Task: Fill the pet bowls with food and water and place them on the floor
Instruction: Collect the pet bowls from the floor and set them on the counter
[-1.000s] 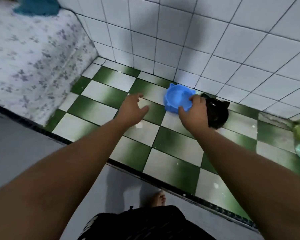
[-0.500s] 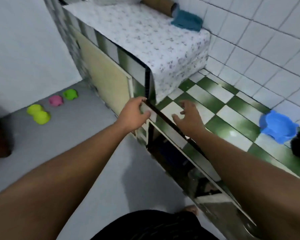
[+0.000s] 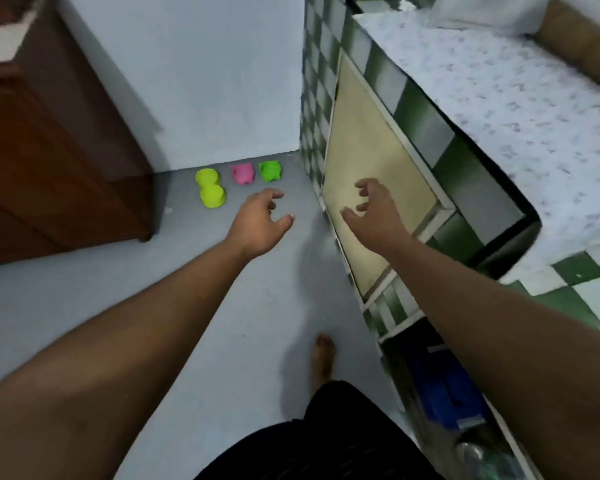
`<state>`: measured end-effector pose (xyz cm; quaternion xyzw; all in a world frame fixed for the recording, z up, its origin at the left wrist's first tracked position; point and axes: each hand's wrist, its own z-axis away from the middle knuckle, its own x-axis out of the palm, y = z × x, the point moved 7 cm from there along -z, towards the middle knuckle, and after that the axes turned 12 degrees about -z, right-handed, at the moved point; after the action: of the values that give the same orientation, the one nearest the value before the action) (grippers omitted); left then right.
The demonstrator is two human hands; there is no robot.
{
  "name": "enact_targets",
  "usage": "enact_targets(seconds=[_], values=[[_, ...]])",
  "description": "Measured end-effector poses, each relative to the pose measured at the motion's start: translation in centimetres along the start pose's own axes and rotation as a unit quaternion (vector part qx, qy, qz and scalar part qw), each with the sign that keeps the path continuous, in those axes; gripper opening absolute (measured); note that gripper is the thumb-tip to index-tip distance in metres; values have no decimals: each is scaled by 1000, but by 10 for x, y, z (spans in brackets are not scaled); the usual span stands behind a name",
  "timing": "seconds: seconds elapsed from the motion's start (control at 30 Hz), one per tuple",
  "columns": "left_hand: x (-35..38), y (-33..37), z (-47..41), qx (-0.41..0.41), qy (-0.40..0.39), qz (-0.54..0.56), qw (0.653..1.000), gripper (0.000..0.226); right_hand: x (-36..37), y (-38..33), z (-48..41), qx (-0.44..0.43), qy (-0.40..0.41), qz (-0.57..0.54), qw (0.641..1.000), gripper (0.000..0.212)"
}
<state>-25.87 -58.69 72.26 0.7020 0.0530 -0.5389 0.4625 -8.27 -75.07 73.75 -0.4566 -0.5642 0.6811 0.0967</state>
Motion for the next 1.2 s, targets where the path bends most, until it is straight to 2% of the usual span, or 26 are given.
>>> enact_targets(seconds=[0.17,0.37,0.47,0.77,0.93,1.2], values=[[-20,-52,-96,-80,32,14,996,50,53,-3,-121,-23,-39,-2,999,54],[-37,-105,-212,-164,59,42,984,49,107,-3,-253,12,-92,-44,995,52],[-46,-132,-271,-186,68,43,979,48,135,-3,-314,30,-99,-51,993,51],[-15,-245,-457,-201,14,65,977,48,238,29,-479,103,-73,-38,991,50],[28,-325,-552,-215,-17,54,975,50,307,93,-575,179,-47,-68,980,57],[192,-488,-702,-285,-32,69,955,51,457,298,-727,259,-51,-54,963,53]])
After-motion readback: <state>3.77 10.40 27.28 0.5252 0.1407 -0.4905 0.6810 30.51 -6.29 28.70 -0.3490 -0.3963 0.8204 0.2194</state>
